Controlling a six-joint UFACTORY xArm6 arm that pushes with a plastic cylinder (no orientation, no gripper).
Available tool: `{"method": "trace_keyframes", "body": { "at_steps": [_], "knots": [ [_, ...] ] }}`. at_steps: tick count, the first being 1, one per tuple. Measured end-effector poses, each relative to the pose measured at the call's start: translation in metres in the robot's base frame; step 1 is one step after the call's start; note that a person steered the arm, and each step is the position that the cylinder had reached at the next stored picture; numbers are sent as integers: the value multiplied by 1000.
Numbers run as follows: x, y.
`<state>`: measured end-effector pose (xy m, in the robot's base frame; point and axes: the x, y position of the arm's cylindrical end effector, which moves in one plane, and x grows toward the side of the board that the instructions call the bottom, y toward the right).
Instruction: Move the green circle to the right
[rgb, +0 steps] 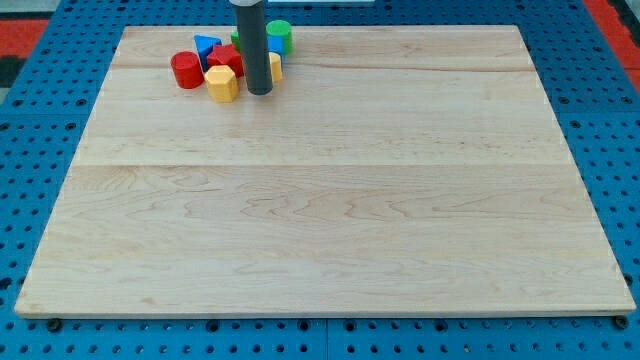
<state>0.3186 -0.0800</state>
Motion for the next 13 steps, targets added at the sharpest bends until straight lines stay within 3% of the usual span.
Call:
{"method": "trace_keyframes", "body": {
  "at_steps": [1,2,3,4,5,6,7,9,10,13],
  "knots": [
    [25,12],
    [62,-18],
    [68,-94],
    [54,-186],
    [-17,-209],
    [-97,-146],
    [-127,-104],
    [-112,36],
    [-96,75],
    [-99,118]
  ]
}}
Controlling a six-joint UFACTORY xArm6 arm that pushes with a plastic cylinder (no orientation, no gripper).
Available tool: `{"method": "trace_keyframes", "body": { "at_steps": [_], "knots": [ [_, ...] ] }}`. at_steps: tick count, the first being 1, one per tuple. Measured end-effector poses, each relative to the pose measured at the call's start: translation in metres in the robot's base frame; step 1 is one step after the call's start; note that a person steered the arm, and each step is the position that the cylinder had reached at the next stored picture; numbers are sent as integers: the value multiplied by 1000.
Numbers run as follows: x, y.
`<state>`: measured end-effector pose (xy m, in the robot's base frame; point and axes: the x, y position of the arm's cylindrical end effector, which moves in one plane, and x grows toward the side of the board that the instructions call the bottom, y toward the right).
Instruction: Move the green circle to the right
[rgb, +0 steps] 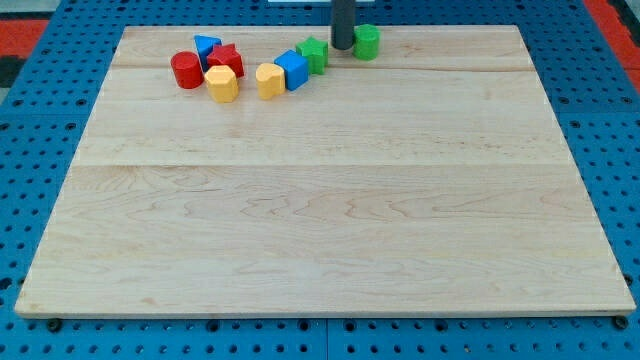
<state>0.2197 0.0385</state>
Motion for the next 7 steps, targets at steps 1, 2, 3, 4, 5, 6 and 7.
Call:
{"method": "trace_keyframes", "body": {
  "at_steps": [1,2,3,4,5,6,7],
  "knots": [
    [-22,17],
    [-15,28],
    [3,38],
    [15,56],
    [17,75],
    [19,85],
    [18,79]
  ]
}}
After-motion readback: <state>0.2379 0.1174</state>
